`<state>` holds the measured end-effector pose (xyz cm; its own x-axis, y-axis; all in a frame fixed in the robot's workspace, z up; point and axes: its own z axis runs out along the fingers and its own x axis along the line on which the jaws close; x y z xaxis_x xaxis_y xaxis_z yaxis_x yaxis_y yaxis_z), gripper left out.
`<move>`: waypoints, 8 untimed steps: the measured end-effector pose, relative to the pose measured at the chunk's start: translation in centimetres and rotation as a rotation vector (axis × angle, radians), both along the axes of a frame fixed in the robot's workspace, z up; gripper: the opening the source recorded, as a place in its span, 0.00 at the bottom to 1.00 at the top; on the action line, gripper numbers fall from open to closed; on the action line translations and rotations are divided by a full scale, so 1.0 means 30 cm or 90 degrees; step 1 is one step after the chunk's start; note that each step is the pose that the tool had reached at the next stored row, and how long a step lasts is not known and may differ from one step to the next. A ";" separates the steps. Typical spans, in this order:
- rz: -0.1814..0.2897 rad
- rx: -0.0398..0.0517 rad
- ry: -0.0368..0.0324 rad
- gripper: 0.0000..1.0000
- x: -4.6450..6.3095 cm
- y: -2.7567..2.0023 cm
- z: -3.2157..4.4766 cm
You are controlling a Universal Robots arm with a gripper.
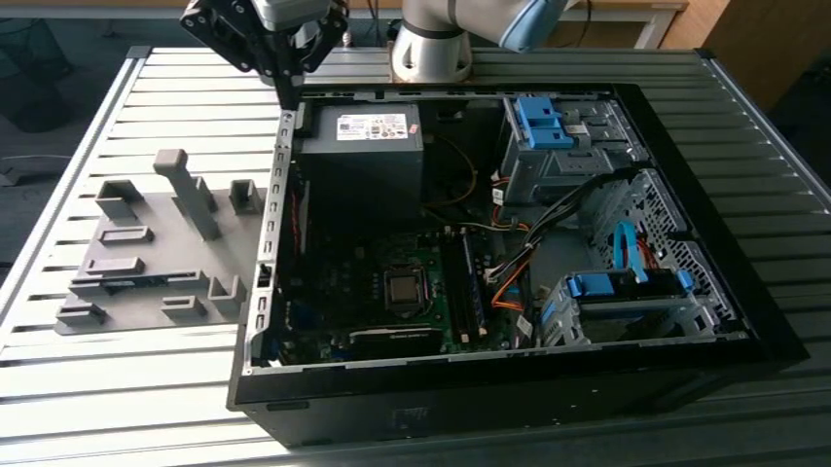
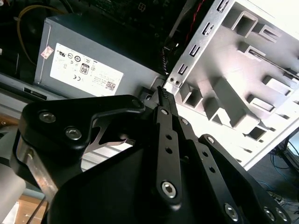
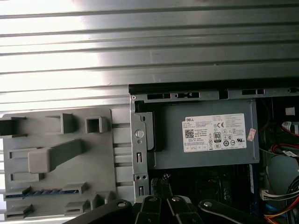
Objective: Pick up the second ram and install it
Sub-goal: 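Reach for the second ram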
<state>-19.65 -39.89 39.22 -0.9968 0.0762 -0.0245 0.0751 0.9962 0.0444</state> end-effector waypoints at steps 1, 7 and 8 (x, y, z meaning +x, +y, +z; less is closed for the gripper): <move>0.000 0.0000 0.0000 0.11 -0.002 0.000 0.000; 0.000 0.0000 0.0001 0.11 -0.015 0.000 0.000; 0.000 0.0000 0.0000 0.11 -0.017 0.000 0.000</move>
